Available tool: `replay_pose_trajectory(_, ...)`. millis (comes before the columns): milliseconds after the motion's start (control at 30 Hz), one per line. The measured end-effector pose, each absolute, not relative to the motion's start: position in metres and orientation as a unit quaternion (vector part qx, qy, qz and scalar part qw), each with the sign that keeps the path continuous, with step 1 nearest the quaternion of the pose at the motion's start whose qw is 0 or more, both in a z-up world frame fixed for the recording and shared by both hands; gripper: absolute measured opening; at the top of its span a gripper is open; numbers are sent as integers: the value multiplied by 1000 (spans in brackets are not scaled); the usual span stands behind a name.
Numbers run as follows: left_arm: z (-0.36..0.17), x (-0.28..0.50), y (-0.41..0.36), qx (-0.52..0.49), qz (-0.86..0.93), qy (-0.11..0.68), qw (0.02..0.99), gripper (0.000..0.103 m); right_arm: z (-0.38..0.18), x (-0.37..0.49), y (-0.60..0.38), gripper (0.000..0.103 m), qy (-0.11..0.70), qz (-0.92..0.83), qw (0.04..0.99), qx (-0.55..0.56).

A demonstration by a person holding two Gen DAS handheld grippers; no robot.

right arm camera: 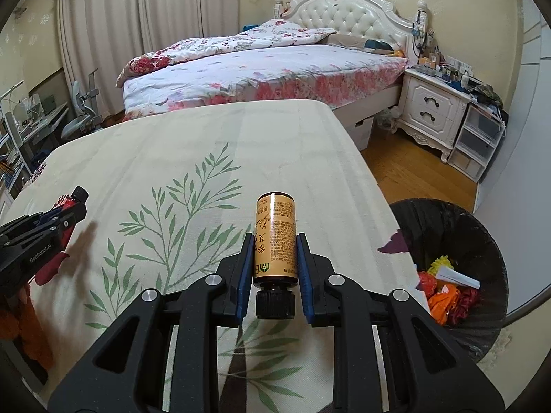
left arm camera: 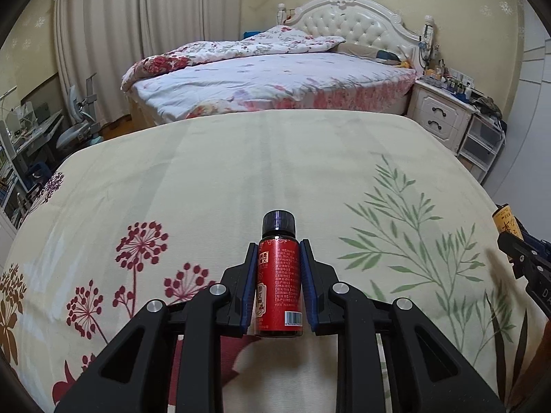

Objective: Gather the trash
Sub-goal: 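Carry the red bottle and gold bottle over the bin with both grippers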

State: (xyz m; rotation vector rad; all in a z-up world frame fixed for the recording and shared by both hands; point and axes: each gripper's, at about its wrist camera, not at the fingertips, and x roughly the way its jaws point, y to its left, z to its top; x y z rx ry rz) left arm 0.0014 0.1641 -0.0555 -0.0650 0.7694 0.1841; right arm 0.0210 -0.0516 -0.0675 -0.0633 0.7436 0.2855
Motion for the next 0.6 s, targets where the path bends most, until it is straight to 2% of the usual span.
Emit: replay_pose_trajectory(600, -20, 29, 31, 19, -43, 309, 950, 25, -40, 18, -153, 23, 302, 26, 953, 10)
